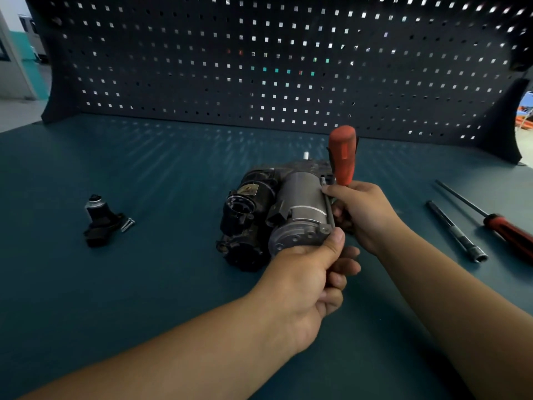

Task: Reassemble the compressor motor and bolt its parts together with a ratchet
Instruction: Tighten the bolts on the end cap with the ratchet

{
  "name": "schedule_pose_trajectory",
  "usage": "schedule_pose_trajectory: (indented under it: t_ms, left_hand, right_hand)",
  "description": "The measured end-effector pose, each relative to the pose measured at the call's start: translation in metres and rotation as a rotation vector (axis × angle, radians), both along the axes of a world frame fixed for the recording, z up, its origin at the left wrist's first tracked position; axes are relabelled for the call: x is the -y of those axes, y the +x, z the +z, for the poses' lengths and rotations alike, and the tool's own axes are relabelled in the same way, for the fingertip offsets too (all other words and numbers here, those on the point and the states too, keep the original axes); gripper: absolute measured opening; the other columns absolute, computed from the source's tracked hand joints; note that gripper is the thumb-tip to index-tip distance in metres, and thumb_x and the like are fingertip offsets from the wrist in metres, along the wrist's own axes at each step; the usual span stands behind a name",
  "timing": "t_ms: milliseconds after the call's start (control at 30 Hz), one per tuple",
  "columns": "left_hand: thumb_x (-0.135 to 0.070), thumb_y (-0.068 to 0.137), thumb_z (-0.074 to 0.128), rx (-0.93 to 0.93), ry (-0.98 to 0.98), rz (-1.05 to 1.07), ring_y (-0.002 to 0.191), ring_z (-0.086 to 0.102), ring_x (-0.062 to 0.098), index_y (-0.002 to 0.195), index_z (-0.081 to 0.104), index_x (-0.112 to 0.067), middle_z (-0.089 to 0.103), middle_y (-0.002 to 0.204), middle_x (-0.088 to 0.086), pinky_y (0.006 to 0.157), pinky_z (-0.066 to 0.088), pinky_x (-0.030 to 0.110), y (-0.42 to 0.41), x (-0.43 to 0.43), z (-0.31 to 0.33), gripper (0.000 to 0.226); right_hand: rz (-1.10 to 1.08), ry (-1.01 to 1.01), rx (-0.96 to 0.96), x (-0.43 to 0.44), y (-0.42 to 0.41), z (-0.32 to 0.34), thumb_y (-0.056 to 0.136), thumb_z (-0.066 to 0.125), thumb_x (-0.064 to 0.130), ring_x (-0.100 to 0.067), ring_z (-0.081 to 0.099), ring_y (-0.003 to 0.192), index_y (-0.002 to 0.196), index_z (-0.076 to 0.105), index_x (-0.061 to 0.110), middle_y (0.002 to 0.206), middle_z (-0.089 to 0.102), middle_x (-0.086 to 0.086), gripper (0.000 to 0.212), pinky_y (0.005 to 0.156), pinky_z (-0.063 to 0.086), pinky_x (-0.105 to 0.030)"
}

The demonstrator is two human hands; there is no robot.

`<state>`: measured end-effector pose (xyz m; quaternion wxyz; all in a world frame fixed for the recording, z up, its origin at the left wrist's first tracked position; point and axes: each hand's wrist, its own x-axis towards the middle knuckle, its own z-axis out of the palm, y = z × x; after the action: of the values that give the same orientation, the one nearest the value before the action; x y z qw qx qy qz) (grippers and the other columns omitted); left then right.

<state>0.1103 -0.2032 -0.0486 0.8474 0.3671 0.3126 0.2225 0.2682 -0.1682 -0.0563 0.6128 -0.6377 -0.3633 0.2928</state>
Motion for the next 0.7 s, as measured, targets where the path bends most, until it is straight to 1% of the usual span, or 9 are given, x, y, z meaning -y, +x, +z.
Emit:
schedule_pose_trajectory:
  t_ms: [100,267,400,500,600,700]
  left_hand:
    - [-0.029,0.091,0.058,-0.010,0.032,0.001,0.035,0.036,0.001,0.074,0.062,-0.007,0.051,0.045,-0.006,0.032,0.024,0.010,0.000,0.000,-0.001,0.028]
    - [-0.030,0.091,0.056,-0.034,0.109,0.004,0.035,0.035,0.001,0.072,0.062,-0.008,0.050,0.043,-0.006,0.034,0.024,0.010,-0.002,-0.001,-0.002,0.029]
    - [-0.030,0.091,0.057,-0.028,0.118,0.006,0.035,0.035,0.001,0.073,0.063,-0.009,0.051,0.043,-0.006,0.034,0.024,0.010,-0.002,-0.001,-0.003,0.029]
    - [-0.030,0.091,0.057,-0.027,0.110,0.007,0.035,0.035,0.001,0.073,0.064,-0.009,0.051,0.044,-0.006,0.033,0.024,0.010,-0.002,-0.001,-0.004,0.029]
    - [-0.031,0.091,0.058,-0.019,0.100,0.001,0.035,0.035,0.001,0.073,0.064,-0.009,0.051,0.044,-0.007,0.033,0.024,0.010,-0.003,-0.001,-0.004,0.028]
    - [-0.030,0.091,0.057,-0.009,0.083,-0.014,0.036,0.035,0.001,0.075,0.064,-0.009,0.052,0.045,-0.007,0.033,0.024,0.009,-0.003,-0.003,-0.005,0.027]
  right_hand:
    - [0.018,0.003,0.006,0.000,0.001,0.000,0.087,0.063,0.017,-0.008,0.036,0.035,0.059,0.049,0.014,0.039,0.044,0.004,0.031,0.038,0.028,-0.020]
    - [0.062,0.017,-0.033,-0.001,0.004,0.001,0.087,0.063,0.016,-0.008,0.035,0.035,0.059,0.050,0.016,0.040,0.043,0.003,0.031,0.038,0.027,-0.019]
    - [0.072,-0.036,0.033,-0.002,0.003,0.002,0.089,0.062,0.020,-0.009,0.027,0.033,0.059,0.044,0.016,0.037,0.035,0.003,0.035,0.035,0.022,-0.019]
    - [0.076,-0.035,0.034,-0.006,0.004,0.003,0.091,0.057,0.016,-0.011,0.022,0.034,0.058,0.039,0.016,0.036,0.030,0.003,0.038,0.037,0.018,-0.020]
    - [0.059,-0.019,0.048,-0.009,0.004,0.001,0.092,0.054,0.014,-0.012,0.022,0.036,0.059,0.037,0.015,0.038,0.030,0.003,0.038,0.041,0.018,-0.024]
    - [0.038,-0.005,0.050,-0.011,0.005,0.000,0.092,0.053,0.013,-0.011,0.023,0.035,0.059,0.037,0.015,0.038,0.030,0.003,0.037,0.040,0.019,-0.024]
